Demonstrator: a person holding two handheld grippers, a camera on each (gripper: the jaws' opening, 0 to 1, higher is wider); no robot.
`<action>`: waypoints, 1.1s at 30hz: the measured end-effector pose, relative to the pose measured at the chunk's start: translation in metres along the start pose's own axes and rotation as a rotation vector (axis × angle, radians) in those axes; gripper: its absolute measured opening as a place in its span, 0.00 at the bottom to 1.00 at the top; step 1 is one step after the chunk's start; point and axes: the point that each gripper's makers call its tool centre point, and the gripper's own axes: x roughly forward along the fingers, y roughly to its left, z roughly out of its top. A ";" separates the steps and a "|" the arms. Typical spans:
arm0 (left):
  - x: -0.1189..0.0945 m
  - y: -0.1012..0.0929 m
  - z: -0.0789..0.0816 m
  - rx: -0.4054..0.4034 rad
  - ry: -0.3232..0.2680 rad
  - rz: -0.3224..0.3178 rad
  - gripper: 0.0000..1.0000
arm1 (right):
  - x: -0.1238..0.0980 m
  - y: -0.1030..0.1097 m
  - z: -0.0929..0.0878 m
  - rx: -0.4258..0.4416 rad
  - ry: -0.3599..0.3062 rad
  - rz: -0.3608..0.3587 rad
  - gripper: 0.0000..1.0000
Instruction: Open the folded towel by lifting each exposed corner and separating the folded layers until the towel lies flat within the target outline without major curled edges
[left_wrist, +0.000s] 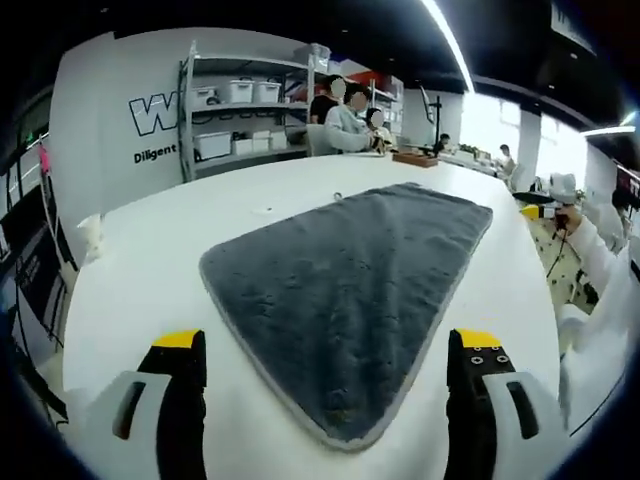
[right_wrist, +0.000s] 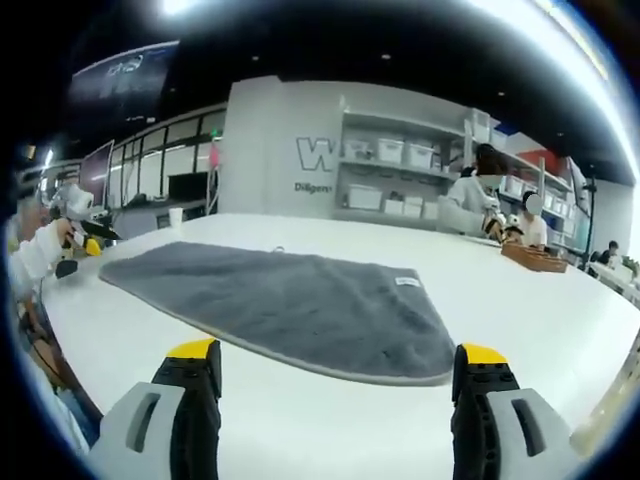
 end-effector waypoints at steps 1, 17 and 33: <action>0.006 0.005 0.002 0.001 -0.002 -0.001 0.99 | 0.000 0.000 0.000 -0.003 0.001 0.004 0.96; 0.091 0.058 0.043 -0.030 0.007 -0.063 0.99 | 0.003 0.010 0.000 -0.024 0.023 0.069 0.98; 0.147 0.130 0.055 -0.190 0.035 0.010 0.81 | -0.002 -0.001 0.000 -0.010 0.027 0.044 0.98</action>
